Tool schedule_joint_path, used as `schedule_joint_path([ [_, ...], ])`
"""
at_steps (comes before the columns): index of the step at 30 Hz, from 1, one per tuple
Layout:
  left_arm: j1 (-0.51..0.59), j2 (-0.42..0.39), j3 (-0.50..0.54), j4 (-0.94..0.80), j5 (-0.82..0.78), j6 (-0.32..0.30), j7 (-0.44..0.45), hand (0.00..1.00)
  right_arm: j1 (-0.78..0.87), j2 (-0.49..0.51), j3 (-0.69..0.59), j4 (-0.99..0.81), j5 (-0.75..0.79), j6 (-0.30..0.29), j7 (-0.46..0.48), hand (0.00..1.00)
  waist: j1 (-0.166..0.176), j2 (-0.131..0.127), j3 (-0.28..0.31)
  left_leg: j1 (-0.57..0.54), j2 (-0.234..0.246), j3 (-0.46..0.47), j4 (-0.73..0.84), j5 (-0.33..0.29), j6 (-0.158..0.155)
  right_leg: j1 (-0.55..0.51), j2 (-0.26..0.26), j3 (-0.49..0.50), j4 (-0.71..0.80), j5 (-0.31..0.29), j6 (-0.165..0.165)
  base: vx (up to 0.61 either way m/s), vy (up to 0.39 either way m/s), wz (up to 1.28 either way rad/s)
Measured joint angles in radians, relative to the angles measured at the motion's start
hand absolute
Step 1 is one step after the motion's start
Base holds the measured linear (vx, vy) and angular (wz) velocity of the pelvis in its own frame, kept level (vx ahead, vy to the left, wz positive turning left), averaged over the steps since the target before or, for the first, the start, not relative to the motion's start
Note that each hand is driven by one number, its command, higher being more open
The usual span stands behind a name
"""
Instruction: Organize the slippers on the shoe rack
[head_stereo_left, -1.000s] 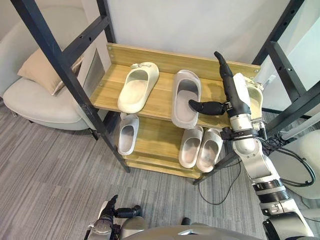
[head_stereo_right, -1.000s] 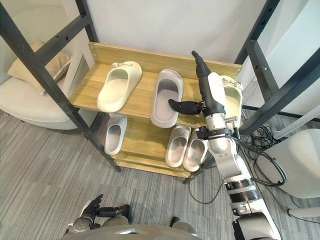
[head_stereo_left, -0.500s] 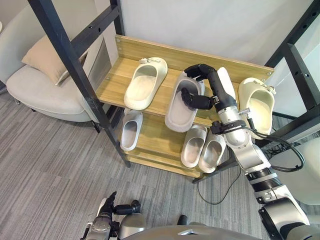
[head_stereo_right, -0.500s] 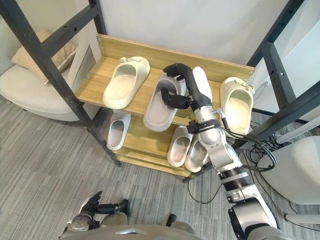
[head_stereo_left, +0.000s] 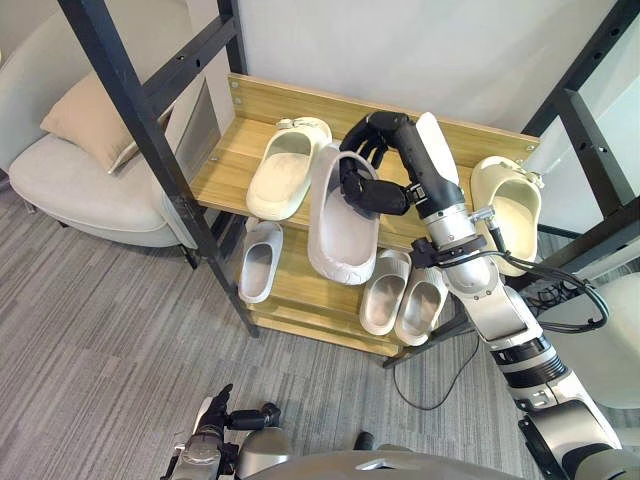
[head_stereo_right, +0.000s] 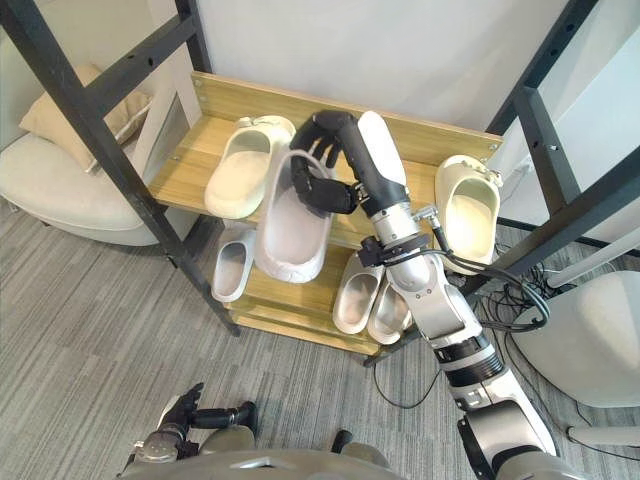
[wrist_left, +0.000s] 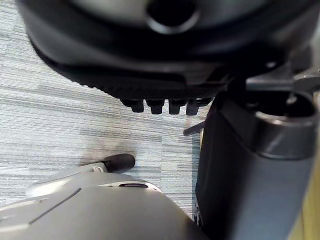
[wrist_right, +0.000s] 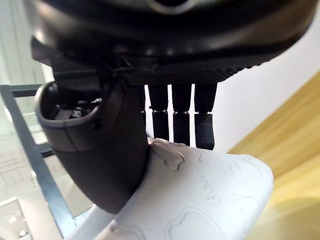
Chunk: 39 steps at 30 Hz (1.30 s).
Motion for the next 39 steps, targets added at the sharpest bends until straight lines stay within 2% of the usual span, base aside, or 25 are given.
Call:
schedule_joint_path([
  [6, 0.010, 0.000, -0.009, 0.004, 0.000, 0.000, -0.008, 1.00, 0.082, -0.015, -0.043, -0.232, -0.008, -0.055, -0.028, 0.00, -0.021, 0.008, -0.021, 0.001, 0.001, 0.011, -0.002, -0.001, -0.002, -0.009, 0.000, 0.012, 0.006, 0.002, 0.000, -0.02, 0.007, -0.06],
  [13, 0.026, -0.002, -0.019, 0.005, 0.000, 0.001, -0.012, 1.00, 0.107, 0.000, -0.044, -0.363, 0.009, -0.109, -0.041, 0.00, -0.043, 0.023, -0.043, 0.006, 0.006, 0.035, -0.003, -0.003, -0.003, -0.018, 0.004, 0.039, 0.004, 0.012, -0.002, -0.02, 0.008, -0.11],
  [17, 0.030, -0.005, -0.027, 0.018, 0.000, 0.001, -0.013, 1.00, 0.113, 0.017, 0.069, -0.386, 0.130, -0.146, 0.010, 0.00, -0.044, 0.031, -0.068, 0.004, 0.009, 0.035, -0.003, -0.002, -0.004, -0.022, 0.008, 0.043, 0.003, 0.011, -0.003, -0.01, -0.001, -0.02],
  [18, 0.028, -0.003, -0.043, 0.022, 0.000, 0.001, -0.013, 1.00, 0.113, 0.022, 0.143, -0.386, 0.173, -0.153, 0.049, 0.00, -0.042, 0.032, -0.078, 0.004, 0.012, 0.035, -0.003, -0.001, -0.005, -0.022, 0.010, 0.043, 0.003, 0.010, -0.005, 0.00, 0.000, 0.00],
  [21, 0.028, 0.000, -0.051, 0.023, 0.000, 0.001, -0.014, 1.00, 0.113, 0.041, 0.195, -0.334, 0.246, -0.130, 0.091, 0.00, -0.035, 0.026, -0.093, 0.002, 0.014, 0.033, -0.003, 0.003, -0.004, -0.022, 0.013, 0.040, 0.003, 0.009, -0.006, 0.00, -0.002, 0.01],
  [27, 0.022, 0.006, -0.069, 0.025, 0.017, 0.000, -0.012, 1.00, 0.146, 0.050, 0.403, -0.198, 0.356, -0.079, 0.168, 0.00, -0.027, 0.025, -0.095, -0.013, 0.013, 0.010, -0.003, 0.010, 0.000, -0.021, 0.013, 0.019, 0.001, 0.007, -0.009, -0.01, -0.006, 0.11],
  [30, -0.004, 0.011, -0.102, 0.030, 0.030, 0.000, -0.013, 1.00, 0.183, 0.049, 0.493, -0.147, 0.396, -0.050, 0.234, 0.00, -0.004, 0.026, -0.093, -0.040, 0.014, -0.021, 0.002, 0.021, -0.002, -0.032, 0.015, -0.012, 0.000, 0.005, -0.012, 0.00, -0.022, 0.31],
  [32, -0.010, 0.010, -0.102, 0.030, 0.030, -0.004, -0.013, 1.00, 0.189, 0.050, 0.530, -0.108, 0.398, -0.050, 0.272, 0.00, 0.006, 0.028, -0.085, -0.053, 0.014, -0.043, 0.003, 0.028, -0.002, -0.032, 0.017, -0.034, 0.001, 0.003, -0.015, -0.01, -0.026, 0.37],
  [33, -0.033, 0.011, -0.108, 0.030, 0.030, -0.015, -0.011, 1.00, 0.189, 0.051, 0.555, -0.075, 0.394, -0.050, 0.286, 0.00, 0.019, 0.029, -0.052, -0.073, 0.015, -0.067, 0.019, 0.031, -0.003, -0.034, 0.018, -0.056, 0.008, 0.001, -0.018, -0.04, -0.022, 0.41],
  [35, -0.060, 0.012, -0.114, 0.027, 0.030, -0.019, -0.011, 1.00, 0.188, 0.053, 0.561, -0.056, 0.389, -0.050, 0.287, 0.00, 0.024, 0.032, -0.019, -0.113, 0.016, -0.089, 0.060, 0.024, -0.004, -0.050, 0.017, -0.076, 0.027, -0.003, -0.021, -0.12, -0.023, 0.40],
  [39, -0.160, 0.011, -0.120, -0.001, 0.027, -0.046, -0.004, 1.00, 0.115, 0.057, 0.567, 0.045, 0.294, -0.050, 0.276, 0.00, 0.053, 0.053, 0.114, -0.304, 0.034, -0.138, 0.274, -0.031, -0.006, -0.209, 0.002, -0.098, 0.229, -0.068, -0.040, -0.21, 0.002, 0.21],
])
